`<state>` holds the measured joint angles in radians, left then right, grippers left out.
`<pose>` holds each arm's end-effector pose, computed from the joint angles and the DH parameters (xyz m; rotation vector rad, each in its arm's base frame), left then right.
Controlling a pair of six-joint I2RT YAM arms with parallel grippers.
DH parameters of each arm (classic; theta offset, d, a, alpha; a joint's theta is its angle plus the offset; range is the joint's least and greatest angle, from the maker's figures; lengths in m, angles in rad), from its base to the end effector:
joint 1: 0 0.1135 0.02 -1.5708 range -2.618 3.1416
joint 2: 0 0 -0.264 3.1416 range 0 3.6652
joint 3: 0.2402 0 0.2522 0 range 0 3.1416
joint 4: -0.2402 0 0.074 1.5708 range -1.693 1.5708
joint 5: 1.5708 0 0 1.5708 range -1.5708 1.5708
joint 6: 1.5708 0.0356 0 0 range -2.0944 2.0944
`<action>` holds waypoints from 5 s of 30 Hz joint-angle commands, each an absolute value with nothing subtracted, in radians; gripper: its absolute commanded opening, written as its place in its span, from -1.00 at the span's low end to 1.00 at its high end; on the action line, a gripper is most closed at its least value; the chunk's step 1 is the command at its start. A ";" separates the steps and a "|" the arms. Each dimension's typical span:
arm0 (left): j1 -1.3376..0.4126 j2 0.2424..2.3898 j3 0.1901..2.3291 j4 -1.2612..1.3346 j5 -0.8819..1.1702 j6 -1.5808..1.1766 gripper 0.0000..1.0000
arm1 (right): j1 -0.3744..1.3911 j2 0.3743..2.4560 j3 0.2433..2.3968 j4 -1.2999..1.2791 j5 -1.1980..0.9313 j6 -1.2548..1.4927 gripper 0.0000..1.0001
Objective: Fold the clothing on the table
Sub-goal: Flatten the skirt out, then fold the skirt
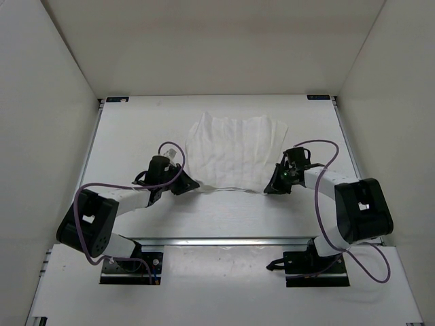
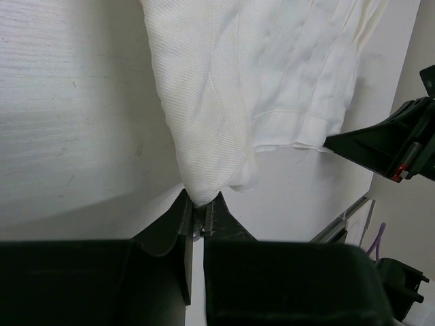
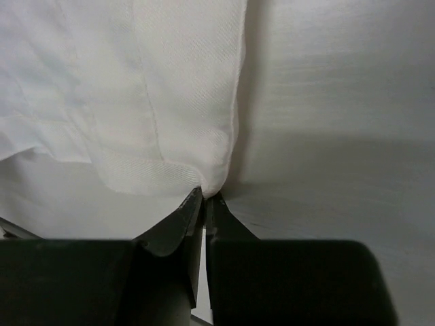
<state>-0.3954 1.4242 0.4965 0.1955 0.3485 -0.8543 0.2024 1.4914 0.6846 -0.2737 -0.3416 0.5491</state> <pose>0.2318 -0.1099 0.1428 -0.3733 2.4508 -0.9973 0.2547 0.0644 0.1464 0.3546 2.7077 0.6882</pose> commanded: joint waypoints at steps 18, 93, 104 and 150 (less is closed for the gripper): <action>-0.179 0.861 1.006 -0.227 0.399 -0.750 -1.00 | -0.046 0.991 1.248 -0.403 -0.814 0.483 -1.00; -0.284 0.637 0.515 -0.393 0.291 -0.740 -1.00 | 0.056 0.684 0.618 -0.681 -0.718 0.543 -1.00; -0.225 1.406 0.903 -0.051 0.290 -0.684 -0.99 | -0.163 1.225 0.757 -0.242 -0.667 0.568 -1.00; -0.156 2.216 1.912 -0.482 0.380 -0.237 0.49 | 0.359 1.858 1.109 -0.236 -0.632 0.393 -0.66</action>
<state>-0.1352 2.1792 1.8107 -0.3676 0.3931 -0.4023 0.3550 1.8404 1.0630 -0.2394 -0.5987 0.3981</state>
